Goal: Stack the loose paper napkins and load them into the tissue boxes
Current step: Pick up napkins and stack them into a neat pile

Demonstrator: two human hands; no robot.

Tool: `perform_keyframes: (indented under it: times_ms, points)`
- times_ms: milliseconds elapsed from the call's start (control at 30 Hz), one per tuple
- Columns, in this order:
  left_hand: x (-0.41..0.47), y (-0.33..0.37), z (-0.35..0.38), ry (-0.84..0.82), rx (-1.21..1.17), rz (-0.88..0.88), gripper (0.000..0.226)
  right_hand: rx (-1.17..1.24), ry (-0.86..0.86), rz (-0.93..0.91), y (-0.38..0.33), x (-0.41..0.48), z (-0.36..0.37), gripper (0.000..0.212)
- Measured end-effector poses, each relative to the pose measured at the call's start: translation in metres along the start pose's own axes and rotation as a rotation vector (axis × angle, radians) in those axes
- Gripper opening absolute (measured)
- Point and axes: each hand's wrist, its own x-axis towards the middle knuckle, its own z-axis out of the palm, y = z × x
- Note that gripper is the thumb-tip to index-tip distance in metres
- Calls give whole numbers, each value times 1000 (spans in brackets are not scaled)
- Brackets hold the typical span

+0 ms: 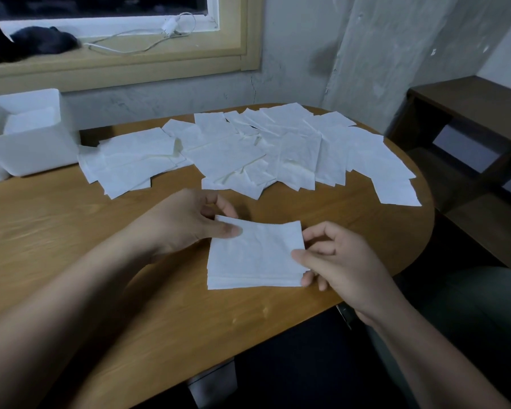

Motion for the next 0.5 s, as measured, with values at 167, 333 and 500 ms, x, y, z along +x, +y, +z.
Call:
perform_keyframes:
  times_ms: [167, 333, 500]
  points:
    - [-2, 2, -1, -17, 86, -42, 20, -138, 22, -30, 3, 2, 3, 22]
    - [-1, -1, 1, -14, 117, -36, 22, -207, 30, -42, 7, 6, 5, 26]
    - [3, -6, -1, -6, 167, -46, 25, -287, 35, -70, 8, 6, 5, 36]
